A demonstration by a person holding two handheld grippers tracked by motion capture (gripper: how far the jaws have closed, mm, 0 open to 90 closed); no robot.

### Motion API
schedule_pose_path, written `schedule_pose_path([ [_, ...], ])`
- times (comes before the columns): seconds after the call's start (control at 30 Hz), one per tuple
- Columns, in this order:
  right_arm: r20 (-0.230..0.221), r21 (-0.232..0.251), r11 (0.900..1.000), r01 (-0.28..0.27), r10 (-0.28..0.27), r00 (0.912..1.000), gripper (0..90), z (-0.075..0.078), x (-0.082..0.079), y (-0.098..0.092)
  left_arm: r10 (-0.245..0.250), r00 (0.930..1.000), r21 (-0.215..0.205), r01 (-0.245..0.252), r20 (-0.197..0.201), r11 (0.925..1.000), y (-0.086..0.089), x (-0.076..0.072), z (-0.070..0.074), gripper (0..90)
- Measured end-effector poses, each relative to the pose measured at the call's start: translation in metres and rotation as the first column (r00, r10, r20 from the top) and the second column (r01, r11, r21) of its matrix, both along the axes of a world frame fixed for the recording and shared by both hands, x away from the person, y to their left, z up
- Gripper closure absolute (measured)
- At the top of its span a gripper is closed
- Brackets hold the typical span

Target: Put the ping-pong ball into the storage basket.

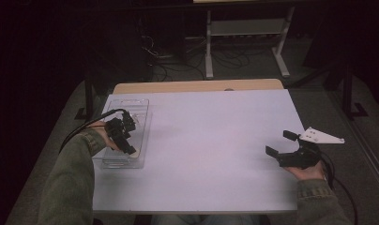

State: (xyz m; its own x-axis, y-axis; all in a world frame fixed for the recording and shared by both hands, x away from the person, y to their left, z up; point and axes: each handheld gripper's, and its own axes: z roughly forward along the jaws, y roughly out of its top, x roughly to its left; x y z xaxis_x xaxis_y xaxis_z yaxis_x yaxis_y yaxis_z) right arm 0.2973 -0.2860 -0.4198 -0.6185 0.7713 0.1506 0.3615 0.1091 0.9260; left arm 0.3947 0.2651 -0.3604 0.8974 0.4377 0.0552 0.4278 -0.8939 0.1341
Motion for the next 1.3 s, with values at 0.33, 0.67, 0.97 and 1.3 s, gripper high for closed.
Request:
schedule_pose_path([
  [0.33,0.004,-0.003,1.0,0.001,-0.001,1.0,0.0,0.001,-0.001,0.0,0.076,0.993,-0.015,-0.075,0.091,0.9971,0.008,-0.003,0.007,3.8],
  [0.67,0.006,-0.001,1.0,0.005,-0.005,1.0,0.0,0.001,-0.002,0.0,0.113,0.9793,-0.126,-0.092,0.168,0.9877,0.01,-0.01,0.019,0.0],
  [0.97,0.008,-0.001,1.0,0.006,-0.006,1.0,0.0,0.001,-0.002,0.0,0.131,0.9671,-0.202,-0.086,0.218,0.9757,0.014,-0.017,0.025,0.0],
  [1.3,0.008,0.001,1.0,0.006,-0.006,0.9999,0.0,0.001,-0.002,0.0,0.168,0.9545,-0.28,-0.096,0.246,0.9552,0.023,-0.03,0.023,0.0],
])
